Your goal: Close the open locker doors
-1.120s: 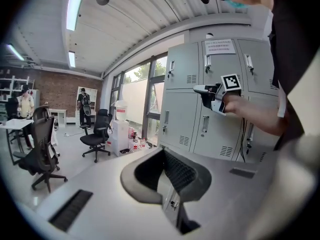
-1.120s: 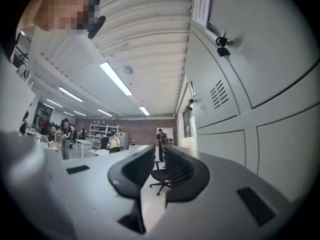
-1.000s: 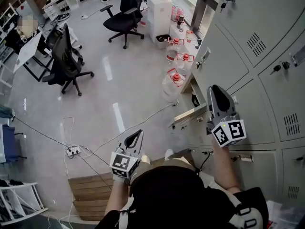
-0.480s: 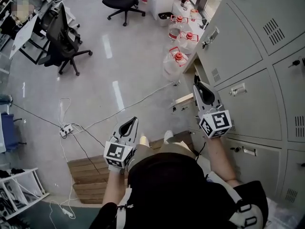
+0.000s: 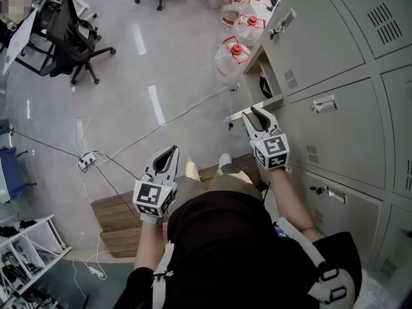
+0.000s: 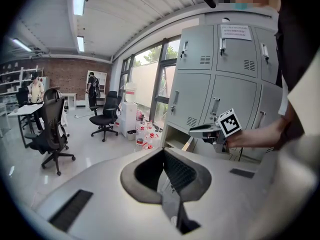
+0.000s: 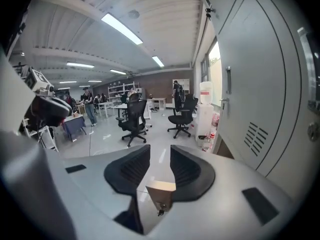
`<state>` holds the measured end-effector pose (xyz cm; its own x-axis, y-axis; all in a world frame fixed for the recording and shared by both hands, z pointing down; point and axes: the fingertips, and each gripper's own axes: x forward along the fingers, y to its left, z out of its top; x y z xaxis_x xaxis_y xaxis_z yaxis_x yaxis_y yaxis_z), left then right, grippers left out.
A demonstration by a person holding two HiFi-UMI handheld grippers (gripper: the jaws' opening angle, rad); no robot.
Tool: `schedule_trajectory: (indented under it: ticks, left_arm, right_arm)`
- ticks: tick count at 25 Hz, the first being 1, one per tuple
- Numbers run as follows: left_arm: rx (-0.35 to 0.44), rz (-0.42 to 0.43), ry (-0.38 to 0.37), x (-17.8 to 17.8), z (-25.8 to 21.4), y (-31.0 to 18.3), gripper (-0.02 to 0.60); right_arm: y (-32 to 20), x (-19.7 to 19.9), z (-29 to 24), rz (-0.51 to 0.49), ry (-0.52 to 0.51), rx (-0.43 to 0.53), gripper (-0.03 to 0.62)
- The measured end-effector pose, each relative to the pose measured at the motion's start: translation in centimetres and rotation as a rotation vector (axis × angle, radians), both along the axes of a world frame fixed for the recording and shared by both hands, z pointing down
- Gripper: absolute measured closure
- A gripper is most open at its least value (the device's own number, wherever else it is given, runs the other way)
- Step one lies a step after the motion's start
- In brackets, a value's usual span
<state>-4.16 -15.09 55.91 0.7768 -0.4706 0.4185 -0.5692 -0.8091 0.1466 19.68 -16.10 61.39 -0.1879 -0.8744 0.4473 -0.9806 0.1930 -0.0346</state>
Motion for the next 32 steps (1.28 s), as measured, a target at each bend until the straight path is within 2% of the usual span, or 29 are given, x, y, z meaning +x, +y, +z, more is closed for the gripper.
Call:
schedule_trajectory:
  ticks: [7, 16, 32]
  left_arm:
    - [-0.033, -0.021, -0.049, 0.6, 1.5, 0.5, 0.574]
    - [-0.053, -0.065, -0.083, 1.0, 2.3, 1.1, 0.574]
    - [-0.076, -0.141, -0.119, 0.4, 3.0, 2.0, 0.574]
  right_arm:
    - [1.3, 0.8, 7.1, -0.012, -0.03, -0.128, 0.467]
    - [1.9, 0.9, 12.0, -0.07, -0.021, -0.223, 0.466]
    - [0.2, 1.9, 14.7, -0.13, 0.012, -0.263, 0.467]
